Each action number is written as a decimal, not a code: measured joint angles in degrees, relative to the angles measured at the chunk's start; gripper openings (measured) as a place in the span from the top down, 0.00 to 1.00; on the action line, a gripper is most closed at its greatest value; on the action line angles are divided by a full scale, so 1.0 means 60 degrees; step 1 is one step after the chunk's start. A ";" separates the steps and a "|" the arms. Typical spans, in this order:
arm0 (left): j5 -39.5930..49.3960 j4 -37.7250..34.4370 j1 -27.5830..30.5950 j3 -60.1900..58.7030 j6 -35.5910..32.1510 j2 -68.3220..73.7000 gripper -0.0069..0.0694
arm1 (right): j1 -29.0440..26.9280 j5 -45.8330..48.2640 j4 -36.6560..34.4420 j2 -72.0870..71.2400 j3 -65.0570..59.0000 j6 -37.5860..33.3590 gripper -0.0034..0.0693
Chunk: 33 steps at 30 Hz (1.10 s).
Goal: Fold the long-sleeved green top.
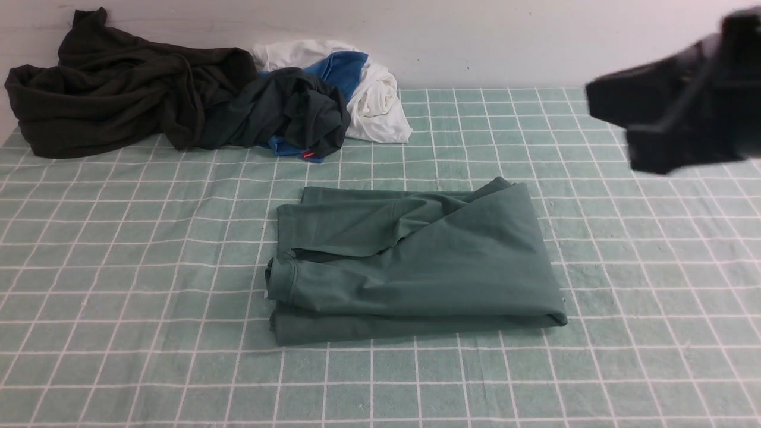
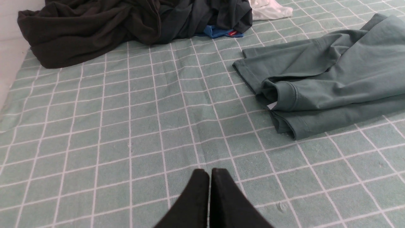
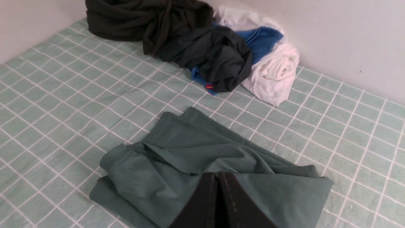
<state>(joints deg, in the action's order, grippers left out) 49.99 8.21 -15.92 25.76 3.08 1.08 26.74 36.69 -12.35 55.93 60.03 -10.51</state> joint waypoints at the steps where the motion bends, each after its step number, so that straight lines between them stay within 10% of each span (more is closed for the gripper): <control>1: -0.0010 0.0000 0.0000 0.0000 0.0000 0.0000 0.91 | 0.0000 -0.0019 0.0009 -0.0441 -0.0296 0.0000 0.97; 17: -0.0023 0.0012 0.0000 -0.0008 0.0000 -0.0011 0.91 | 0.0000 -0.0837 0.0113 -0.5982 -0.3279 0.0000 0.97; 33: -0.0031 0.0029 0.0000 -0.0008 0.0000 -0.0011 0.91 | -0.0037 -0.1048 0.0752 -0.6664 -0.4709 0.0439 0.97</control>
<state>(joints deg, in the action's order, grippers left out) 49.80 8.38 -15.92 25.72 3.08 1.01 26.52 30.40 -7.84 15.95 31.77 -7.88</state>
